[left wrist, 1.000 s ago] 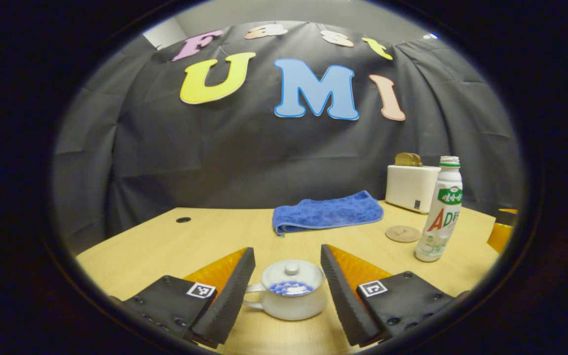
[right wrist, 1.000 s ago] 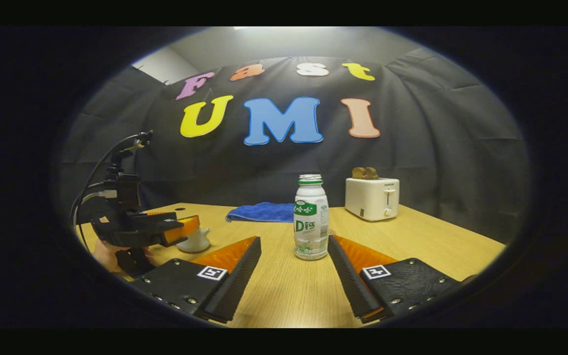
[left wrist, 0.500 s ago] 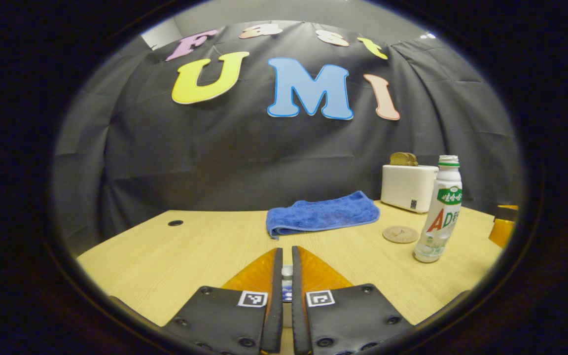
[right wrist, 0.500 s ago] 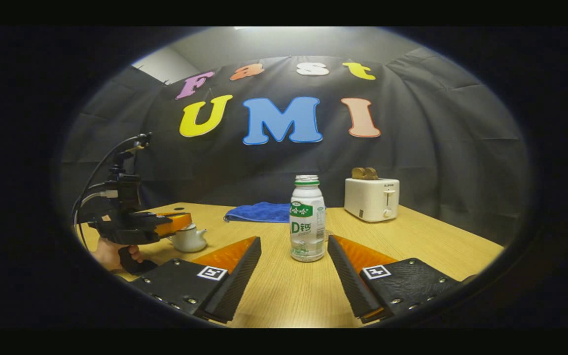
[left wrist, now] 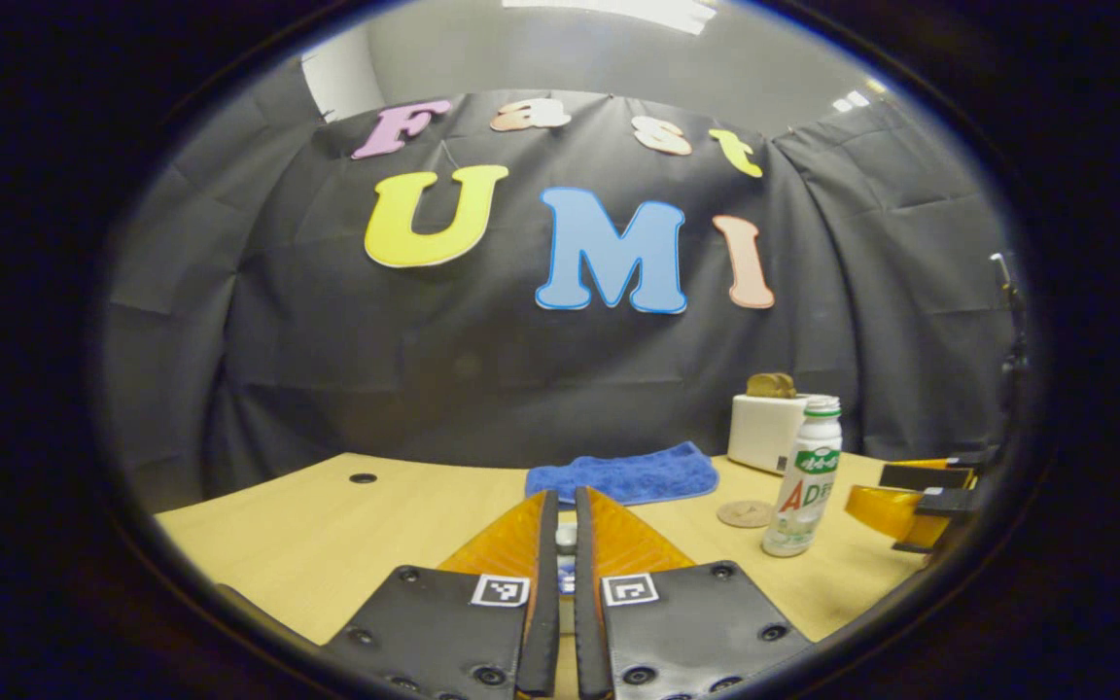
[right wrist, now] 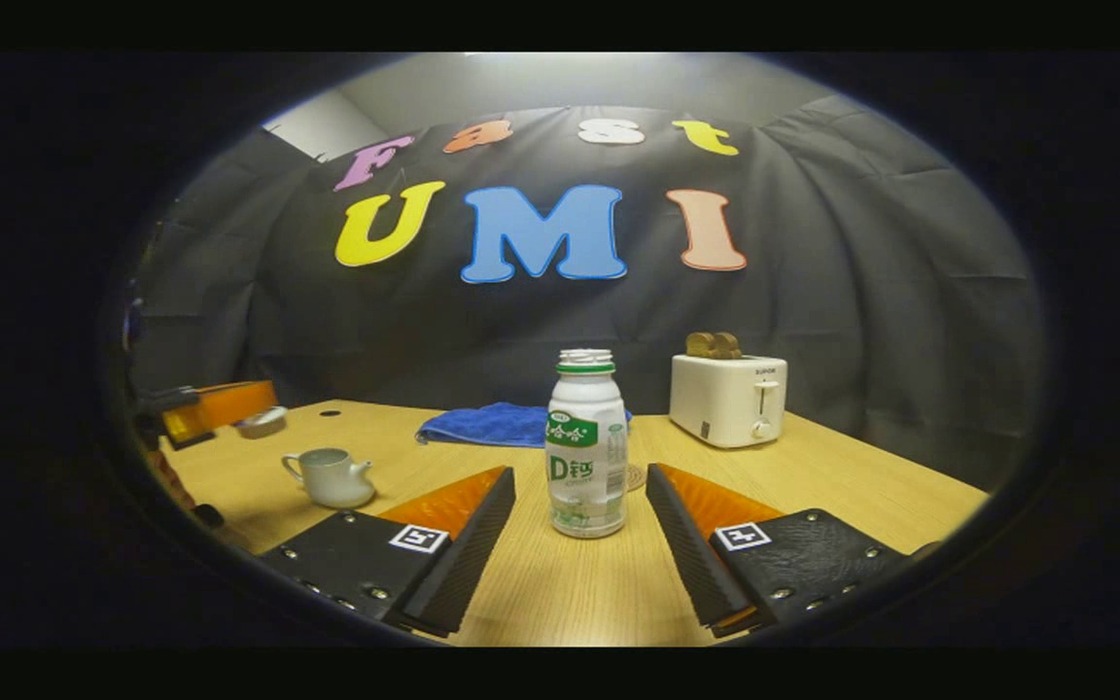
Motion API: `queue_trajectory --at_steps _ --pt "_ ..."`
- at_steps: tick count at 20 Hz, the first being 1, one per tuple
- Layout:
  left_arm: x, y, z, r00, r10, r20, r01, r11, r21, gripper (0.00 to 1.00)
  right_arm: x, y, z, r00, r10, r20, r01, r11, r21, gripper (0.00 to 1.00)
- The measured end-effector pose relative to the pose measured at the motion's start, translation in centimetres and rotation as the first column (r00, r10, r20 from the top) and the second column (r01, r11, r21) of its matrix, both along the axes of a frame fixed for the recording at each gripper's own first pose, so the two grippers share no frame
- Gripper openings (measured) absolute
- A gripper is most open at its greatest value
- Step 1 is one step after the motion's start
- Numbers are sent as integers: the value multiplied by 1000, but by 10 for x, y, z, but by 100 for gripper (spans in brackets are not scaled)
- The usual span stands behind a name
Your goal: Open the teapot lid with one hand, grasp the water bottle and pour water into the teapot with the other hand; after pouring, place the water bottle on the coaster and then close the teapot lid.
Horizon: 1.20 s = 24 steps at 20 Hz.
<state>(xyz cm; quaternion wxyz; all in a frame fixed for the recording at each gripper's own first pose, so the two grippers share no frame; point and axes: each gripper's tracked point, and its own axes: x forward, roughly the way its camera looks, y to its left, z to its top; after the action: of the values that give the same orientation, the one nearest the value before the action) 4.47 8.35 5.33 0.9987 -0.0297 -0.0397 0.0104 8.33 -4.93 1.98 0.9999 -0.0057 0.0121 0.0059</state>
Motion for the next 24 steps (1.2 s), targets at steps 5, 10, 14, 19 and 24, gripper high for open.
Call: queue_trajectory --at_steps 5,10,14,19,24 --pt "-59 -7 -4 999 -32 17 31 997 67 13 31 2 3 999 -54 3 54 998 -18 85" --pt "-76 -14 2 997 -64 40 62 997 39 13 56 1 -11 995 -84 -46 83 996 -23 89" --pt "-87 -20 7 995 -77 55 78 997 -3 17 72 6 -18 994 -82 -73 77 994 -73 89" --pt "-106 -24 1 995 -85 58 87 996 -23 13 86 0 -16 993 -105 -45 101 991 -84 89" --pt "-116 -30 -8 993 -98 60 99 995 -22 17 102 -4 -12 993 -118 -20 116 990 -81 89"
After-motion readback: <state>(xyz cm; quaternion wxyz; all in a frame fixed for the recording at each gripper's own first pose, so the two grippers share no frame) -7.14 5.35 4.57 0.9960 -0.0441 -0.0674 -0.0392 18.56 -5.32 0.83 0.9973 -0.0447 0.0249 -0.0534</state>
